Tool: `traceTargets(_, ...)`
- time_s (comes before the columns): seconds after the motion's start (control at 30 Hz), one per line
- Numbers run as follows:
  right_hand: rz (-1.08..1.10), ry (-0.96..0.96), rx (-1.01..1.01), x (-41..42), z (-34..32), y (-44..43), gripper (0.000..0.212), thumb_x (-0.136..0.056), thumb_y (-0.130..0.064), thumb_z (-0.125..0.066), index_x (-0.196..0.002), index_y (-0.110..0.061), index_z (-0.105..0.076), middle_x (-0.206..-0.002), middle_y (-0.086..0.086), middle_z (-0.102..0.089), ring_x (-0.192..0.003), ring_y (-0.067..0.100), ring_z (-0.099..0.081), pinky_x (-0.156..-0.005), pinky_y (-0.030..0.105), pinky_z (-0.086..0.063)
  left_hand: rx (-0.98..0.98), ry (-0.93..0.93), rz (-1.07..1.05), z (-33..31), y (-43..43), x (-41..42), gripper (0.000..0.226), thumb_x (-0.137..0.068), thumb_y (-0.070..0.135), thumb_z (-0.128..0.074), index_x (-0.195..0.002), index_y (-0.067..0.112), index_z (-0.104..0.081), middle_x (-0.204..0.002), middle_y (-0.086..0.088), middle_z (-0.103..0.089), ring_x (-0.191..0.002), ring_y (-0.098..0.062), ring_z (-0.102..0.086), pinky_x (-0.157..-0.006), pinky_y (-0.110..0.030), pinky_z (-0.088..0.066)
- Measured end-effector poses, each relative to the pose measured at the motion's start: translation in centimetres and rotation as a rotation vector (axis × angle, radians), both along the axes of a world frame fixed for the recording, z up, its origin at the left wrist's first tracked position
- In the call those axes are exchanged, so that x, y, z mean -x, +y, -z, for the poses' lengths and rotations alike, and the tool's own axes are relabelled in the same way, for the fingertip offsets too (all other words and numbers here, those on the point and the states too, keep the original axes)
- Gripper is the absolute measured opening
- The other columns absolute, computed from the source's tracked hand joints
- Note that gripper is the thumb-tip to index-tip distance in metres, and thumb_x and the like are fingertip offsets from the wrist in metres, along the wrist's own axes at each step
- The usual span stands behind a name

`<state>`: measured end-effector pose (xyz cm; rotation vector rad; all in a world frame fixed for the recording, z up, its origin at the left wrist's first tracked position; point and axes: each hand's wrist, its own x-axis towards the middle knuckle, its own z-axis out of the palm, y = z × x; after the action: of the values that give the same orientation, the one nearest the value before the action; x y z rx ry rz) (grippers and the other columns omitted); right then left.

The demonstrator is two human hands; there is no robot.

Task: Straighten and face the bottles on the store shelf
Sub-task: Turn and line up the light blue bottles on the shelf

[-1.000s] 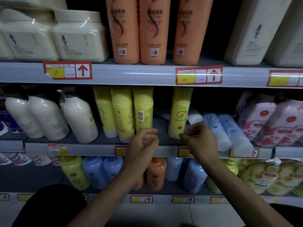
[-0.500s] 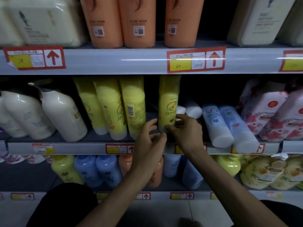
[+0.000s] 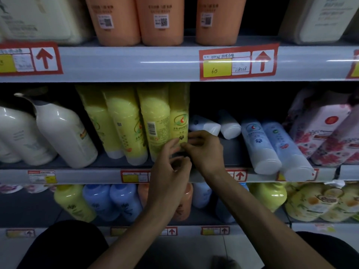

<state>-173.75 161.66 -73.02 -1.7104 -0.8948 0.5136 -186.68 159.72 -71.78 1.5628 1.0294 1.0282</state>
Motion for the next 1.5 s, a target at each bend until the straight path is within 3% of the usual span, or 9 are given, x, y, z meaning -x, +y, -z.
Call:
traceTargets(0.33, -0.105, -0.019, 0.01, -0.2, 0.0, -0.5, 0.027, -0.089, -0.007, -0.067, -0.113, -0.016, -0.074, -0.094, -0.003, -0.079, -0.091, 0.009, -0.074, -0.089, 0.035, -0.061, 0.009, -0.023, 0.001, 0.2, 0.0, -0.3, 0.05, -0.098, 0.009, -0.061, -0.142, 0.032, -0.054, -0.129, 0.018, -0.065, -0.109, 0.011, -0.062, -0.081, -0.003, -0.047)
traceTargets(0.53, 0.147, -0.712, 0.145, -1.7, -1.3, -1.6, 0.036, -0.095, -0.023, -0.061, -0.13, -0.017, -0.061, -0.125, 0.011, -0.065, -0.103, 0.038, -0.066, -0.074, 0.04, -0.05, 0.012, -0.015, 0.042, 0.0, 0.0, -0.7, 0.044, -0.098, 0.013, -0.061, -0.138, 0.033, -0.058, -0.127, 0.019, -0.064, -0.105, 0.011, -0.063, -0.081, -0.006, -0.047)
traceTargets(0.63, 0.196, -0.851, 0.262, -2.2, -1.3, -1.3, 0.039, -0.096, -0.029, -0.061, -0.13, -0.013, -0.053, -0.127, 0.013, -0.053, -0.104, 0.04, -0.062, -0.065, 0.038, -0.036, 0.013, -0.015, 0.046, 0.1, 0.1, -1.0, 0.041, -0.098, 0.01, -0.061, -0.133, 0.03, -0.061, -0.123, 0.015, -0.067, -0.103, 0.009, -0.064, -0.079, -0.005, -0.047)
traceTargets(0.73, 0.192, -0.856, 0.328, -2.8, -0.7, -0.5, 0.043, -0.094, -0.036, -0.065, -0.126, -0.012, -0.048, -0.125, 0.013, -0.049, -0.11, 0.038, -0.058, -0.063, 0.037, -0.037, 0.012, -0.014, 0.05, 0.0, 0.1, -1.1, 0.038, -0.098, 0.008, -0.061, -0.13, 0.028, -0.063, -0.118, 0.015, -0.069, -0.102, 0.007, -0.065, -0.079, -0.005, -0.047)
traceTargets(0.87, 0.199, -0.811, 0.359, -2.9, -0.3, 0.6, 0.046, -0.094, -0.041, -0.065, -0.124, -0.011, -0.047, -0.127, 0.014, -0.045, -0.114, 0.036, -0.055, -0.064, 0.036, -0.038, 0.0, -0.011, 0.056, 0.0, 0.1, -1.2, 0.036, -0.098, 0.007, -0.058, -0.124, 0.032, -0.064, -0.114, 0.014, -0.071, -0.103, -0.005, -0.07, -0.086, -0.021, -0.054)
traceTargets(1.03, 0.253, -0.89, 0.414, -2.6, -0.1, 0.8, 0.033, -0.096, -0.012, -0.061, -0.125, -0.011, -0.045, -0.128, 0.013, -0.046, -0.113, 0.032, -0.059, -0.062, 0.036, -0.038, -0.005, 0.011, 0.061, 0.1, -0.1, -1.0, 0.035, -0.098, 0.007, -0.057, -0.124, 0.03, -0.065, -0.109, 0.012, -0.072, -0.102, -0.01, -0.071, -0.087, -0.026, -0.054)
traceTargets(1.13, 0.239, -0.922, 0.4, -2.0, -0.3, 0.0, 0.031, -0.095, -0.008, -0.06, -0.123, -0.009, -0.046, -0.128, 0.014, -0.047, -0.111, 0.032, -0.059, -0.062, 0.035, -0.037, -0.007, 0.029, 0.057, 0.2, -0.3, -0.7, 0.035, -0.099, 0.007, -0.057, -0.122, 0.031, -0.066, -0.107, 0.011, -0.073, -0.102, -0.01, -0.071, -0.09, -0.029, -0.055)
traceTargets(1.33, 0.268, -0.977, 0.34, -1.6, -0.6, -2.9, 0.039, -0.08, -0.024, -0.076, -0.106, -0.007, -0.053, -0.113, 0.016, -0.051, -0.104, 0.037, -0.058, -0.053, 0.034, -0.036, 0.002, 0.068, 0.076, 0.4, -0.4, -0.3, 0.032, -0.098, 0.01, -0.058, -0.117, 0.035, -0.066, -0.106, 0.014, -0.073, -0.099, -0.008, -0.072, -0.085, -0.032, -0.056)
traceTargets(1.5, 0.246, -0.97, 0.342, -1.2, -0.6, -5.2, 0.05, -0.078, -0.041, -0.075, -0.107, -0.009, -0.05, -0.106, 0.014, -0.056, -0.098, 0.035, -0.061, -0.057, 0.035, -0.043, 0.028, 0.073, 0.095, 0.4, -0.7, -0.9, 0.029, -0.097, 0.007, -0.059, -0.108, 0.032, -0.07, -0.098, 0.01, -0.075, -0.091, -0.008, -0.073, -0.087, -0.041, -0.061)
